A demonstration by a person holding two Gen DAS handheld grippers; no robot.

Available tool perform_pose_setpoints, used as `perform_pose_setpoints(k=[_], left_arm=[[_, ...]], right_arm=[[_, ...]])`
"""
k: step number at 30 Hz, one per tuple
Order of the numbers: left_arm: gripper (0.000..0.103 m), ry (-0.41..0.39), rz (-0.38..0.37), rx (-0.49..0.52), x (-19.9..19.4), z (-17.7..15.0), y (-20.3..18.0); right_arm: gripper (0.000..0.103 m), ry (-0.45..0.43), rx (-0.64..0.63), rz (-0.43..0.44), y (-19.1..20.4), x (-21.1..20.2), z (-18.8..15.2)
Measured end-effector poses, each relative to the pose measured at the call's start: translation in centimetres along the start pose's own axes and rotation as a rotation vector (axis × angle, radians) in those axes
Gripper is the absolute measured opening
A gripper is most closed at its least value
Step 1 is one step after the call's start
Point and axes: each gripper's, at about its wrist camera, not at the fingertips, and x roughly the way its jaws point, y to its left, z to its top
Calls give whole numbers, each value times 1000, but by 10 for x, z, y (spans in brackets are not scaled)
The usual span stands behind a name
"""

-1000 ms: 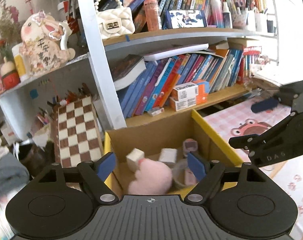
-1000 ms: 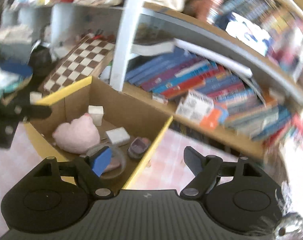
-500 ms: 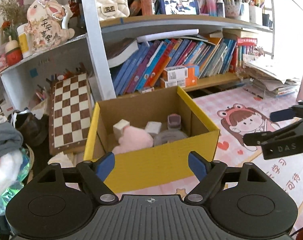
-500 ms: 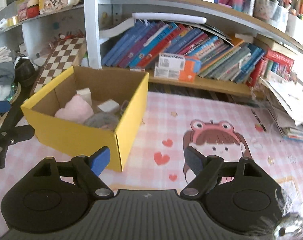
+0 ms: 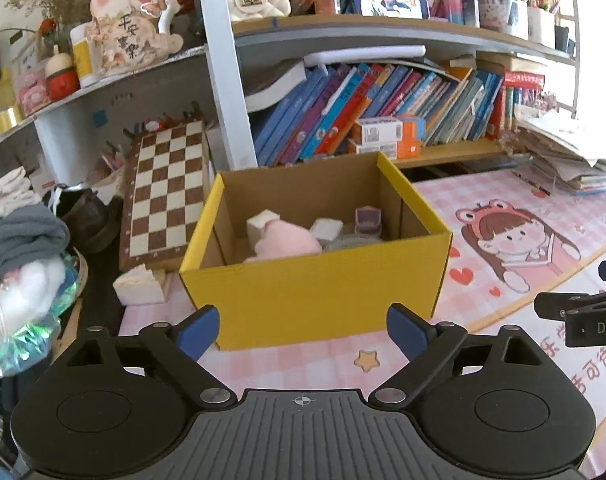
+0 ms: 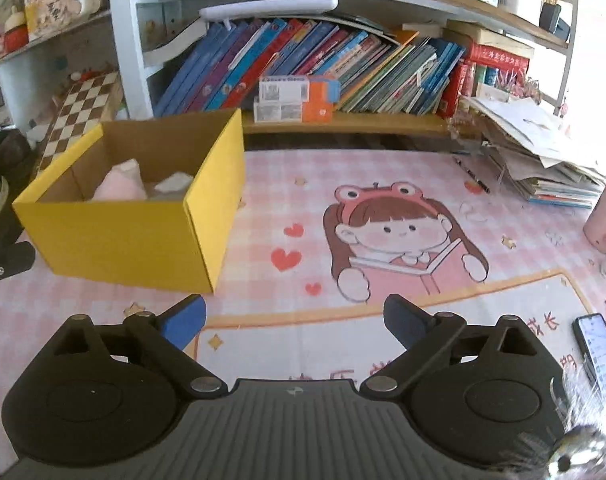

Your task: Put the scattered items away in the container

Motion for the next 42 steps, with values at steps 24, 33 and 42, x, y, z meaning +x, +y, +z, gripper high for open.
perform_pose_setpoints(k=[24,33,42], left_arm=[[99,70,-66,35,3,-11,-17],[102,69,-71,42,2,-10,-21],[102,76,-85,46,3,-10,-23]], right_arm=[[103,36,-28,8,4,-3,-10],[103,41,-31,8,5,-3,-9],[103,44,-38,10,6,-2,-10]])
